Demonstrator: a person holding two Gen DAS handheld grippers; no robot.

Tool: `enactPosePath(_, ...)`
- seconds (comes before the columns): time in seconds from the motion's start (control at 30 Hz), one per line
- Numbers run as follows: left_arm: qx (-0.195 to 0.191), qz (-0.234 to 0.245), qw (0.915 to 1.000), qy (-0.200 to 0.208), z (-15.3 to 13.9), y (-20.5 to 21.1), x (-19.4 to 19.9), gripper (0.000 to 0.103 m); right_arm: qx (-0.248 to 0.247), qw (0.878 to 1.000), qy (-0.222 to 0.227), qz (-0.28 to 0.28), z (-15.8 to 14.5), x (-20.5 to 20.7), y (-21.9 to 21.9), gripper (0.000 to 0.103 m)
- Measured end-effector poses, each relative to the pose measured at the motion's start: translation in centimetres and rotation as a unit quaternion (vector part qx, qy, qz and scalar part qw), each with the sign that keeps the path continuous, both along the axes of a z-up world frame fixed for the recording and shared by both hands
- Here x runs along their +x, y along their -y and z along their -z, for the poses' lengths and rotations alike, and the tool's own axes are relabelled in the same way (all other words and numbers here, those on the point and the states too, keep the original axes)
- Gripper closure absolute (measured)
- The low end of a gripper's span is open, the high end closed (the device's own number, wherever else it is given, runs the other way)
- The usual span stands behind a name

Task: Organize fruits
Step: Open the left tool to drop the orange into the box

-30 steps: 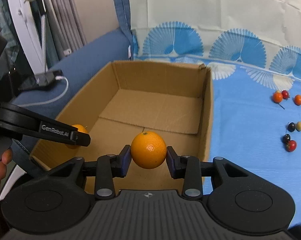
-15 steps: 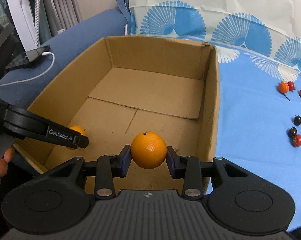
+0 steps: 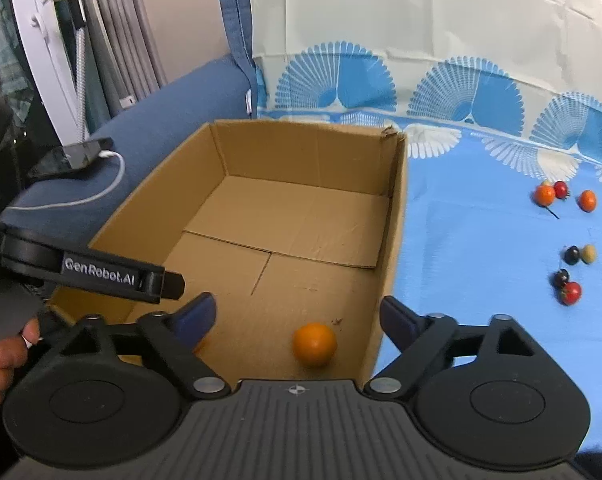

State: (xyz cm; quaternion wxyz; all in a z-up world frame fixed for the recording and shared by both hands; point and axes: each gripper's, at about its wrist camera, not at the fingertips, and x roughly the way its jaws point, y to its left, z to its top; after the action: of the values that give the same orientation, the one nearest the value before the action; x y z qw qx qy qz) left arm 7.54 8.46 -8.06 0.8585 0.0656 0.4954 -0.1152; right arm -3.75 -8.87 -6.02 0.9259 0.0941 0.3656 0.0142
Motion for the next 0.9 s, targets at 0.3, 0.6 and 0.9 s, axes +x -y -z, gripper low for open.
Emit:
enactPosePath(0.3,0.01,-0.014,0.9997,0.02,-1.8,-1.7,-7.5,0.0,0.016,0.999,0.025,0.015,-2.8,-6.9,-1.3,0.002)
enactPosePath(0.6,0.003,-0.011,0.9982,0.058,-4.4,-1.6,-11.4,0.0,-0.006,0.997,0.072,0.027,-5.2,-10.6,-1.6,0.001)
enactPosePath(0.9,0.015,0.001,0.9954,0.094,-6.3,-1.1,-14.3,0.0,-0.007,0.996,0.087,0.028,-6.2,-12.8,-2.2,0.001)
